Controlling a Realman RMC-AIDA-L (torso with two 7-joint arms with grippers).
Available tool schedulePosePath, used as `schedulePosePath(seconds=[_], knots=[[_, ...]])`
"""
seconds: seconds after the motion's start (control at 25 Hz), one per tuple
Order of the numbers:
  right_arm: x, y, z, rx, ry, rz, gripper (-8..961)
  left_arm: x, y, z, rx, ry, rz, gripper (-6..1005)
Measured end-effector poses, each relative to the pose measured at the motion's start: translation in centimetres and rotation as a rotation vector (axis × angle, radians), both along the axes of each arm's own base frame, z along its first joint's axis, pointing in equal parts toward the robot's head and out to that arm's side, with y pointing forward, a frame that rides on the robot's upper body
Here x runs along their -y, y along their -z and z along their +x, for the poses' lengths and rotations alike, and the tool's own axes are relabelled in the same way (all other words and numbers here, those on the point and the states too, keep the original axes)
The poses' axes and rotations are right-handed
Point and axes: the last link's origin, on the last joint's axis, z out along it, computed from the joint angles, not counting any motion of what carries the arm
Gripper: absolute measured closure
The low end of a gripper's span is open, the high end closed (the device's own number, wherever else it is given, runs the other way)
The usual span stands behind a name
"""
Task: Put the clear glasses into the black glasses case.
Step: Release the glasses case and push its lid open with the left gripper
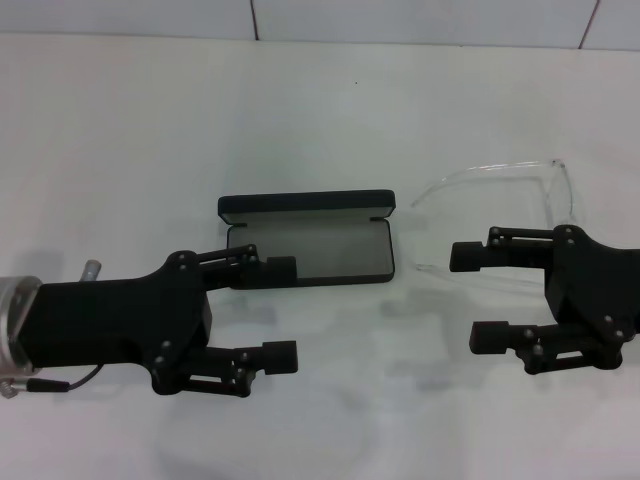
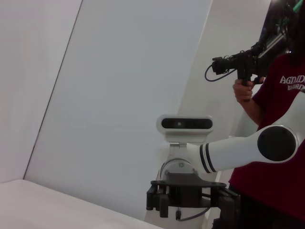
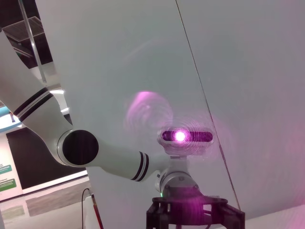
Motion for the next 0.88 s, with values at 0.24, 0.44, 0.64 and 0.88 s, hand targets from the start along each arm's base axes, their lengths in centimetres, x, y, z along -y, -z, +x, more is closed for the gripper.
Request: schedulePosePath(seconds=[0.24, 0.44, 0.64, 0.88], knots=[[0.1, 0.0, 0.1, 0.000, 0.003, -0.001, 201, 0.0, 0.0, 0.0, 0.001, -0.001, -0.002, 137], [0.2, 0.0, 0.2, -0.001, 0.009, 0.000, 201, 0.0, 0.0, 0.0, 0.001, 0.000, 0.001, 137], [0.3, -0.2, 0.6, -0.005, 0.020, 0.016, 201, -2.0, -2.1, 1.3, 0.038, -0.032, 0.047, 138], [0.2, -1.2, 1.5, -0.020, 0.065, 0.069, 201, -5.5, -6.0, 4.8, -0.084, -0.137, 0.084, 138]])
